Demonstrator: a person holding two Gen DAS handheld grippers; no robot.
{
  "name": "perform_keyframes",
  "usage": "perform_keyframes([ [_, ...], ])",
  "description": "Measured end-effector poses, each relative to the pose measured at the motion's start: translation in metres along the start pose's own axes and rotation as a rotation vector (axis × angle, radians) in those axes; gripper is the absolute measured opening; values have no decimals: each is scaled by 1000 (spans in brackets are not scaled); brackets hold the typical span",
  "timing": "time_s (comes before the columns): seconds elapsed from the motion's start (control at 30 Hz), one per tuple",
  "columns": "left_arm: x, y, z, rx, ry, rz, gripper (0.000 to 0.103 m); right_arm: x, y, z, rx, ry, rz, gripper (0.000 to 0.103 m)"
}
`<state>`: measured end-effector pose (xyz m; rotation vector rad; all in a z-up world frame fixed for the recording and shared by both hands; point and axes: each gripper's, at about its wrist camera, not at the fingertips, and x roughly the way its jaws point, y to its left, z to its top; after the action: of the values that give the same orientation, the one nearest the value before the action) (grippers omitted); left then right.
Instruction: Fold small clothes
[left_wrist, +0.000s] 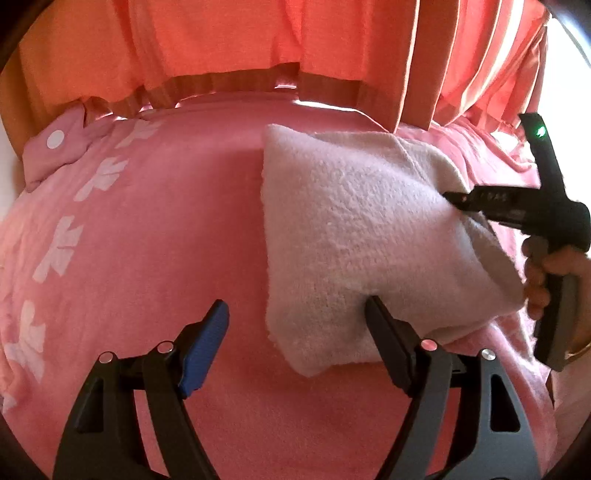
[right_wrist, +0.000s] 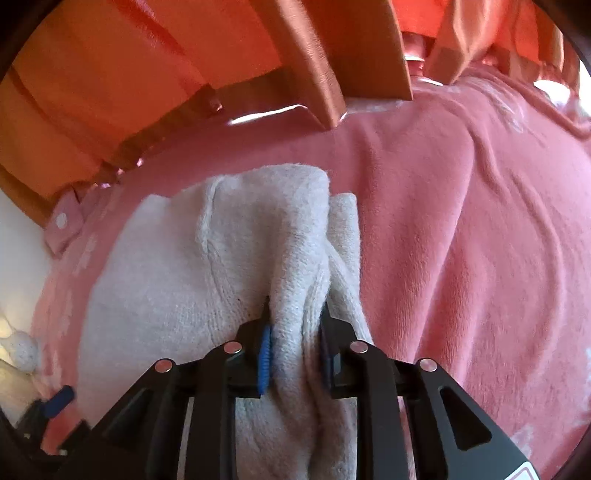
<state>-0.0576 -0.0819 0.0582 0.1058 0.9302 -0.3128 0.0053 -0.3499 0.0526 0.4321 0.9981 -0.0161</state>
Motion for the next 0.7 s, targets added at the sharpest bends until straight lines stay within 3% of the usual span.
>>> perform_keyframes([
  [0.07, 1, 1, -1, -5, 3, -2, 74, -9, 0, 0, 2, -16, -2, 28],
  [0.13, 1, 2, 0, -9, 3, -5, 74, -19, -1, -3, 4, -32, -9, 48],
  [0.23, 0, 5, 1, -22, 5, -13, 76, -31, -7, -15, 21, -38, 31, 66],
  [0.27, -1, 8, 1, -36, -2, -33, 78, -32, -9, -18, 30, -28, 49, 68],
  [0.33, -6, 15, 3, -82, -27, -101, 94, -31, -16, -26, 58, 8, 89, 72],
  [0.47, 0, 40, 11, -240, -37, -271, 98, -16, -31, -41, 125, 92, 158, 76],
  [0.63, 61, 69, 18, -439, 114, -393, 98, 13, -30, -43, 184, 188, 249, 81],
  [0.67, 74, 70, 19, -471, 150, -460, 98, 15, -29, -43, 191, 186, 250, 78],
  [0.7, 80, 69, 20, -485, 168, -500, 96, 16, -27, -41, 196, 187, 257, 68],
])
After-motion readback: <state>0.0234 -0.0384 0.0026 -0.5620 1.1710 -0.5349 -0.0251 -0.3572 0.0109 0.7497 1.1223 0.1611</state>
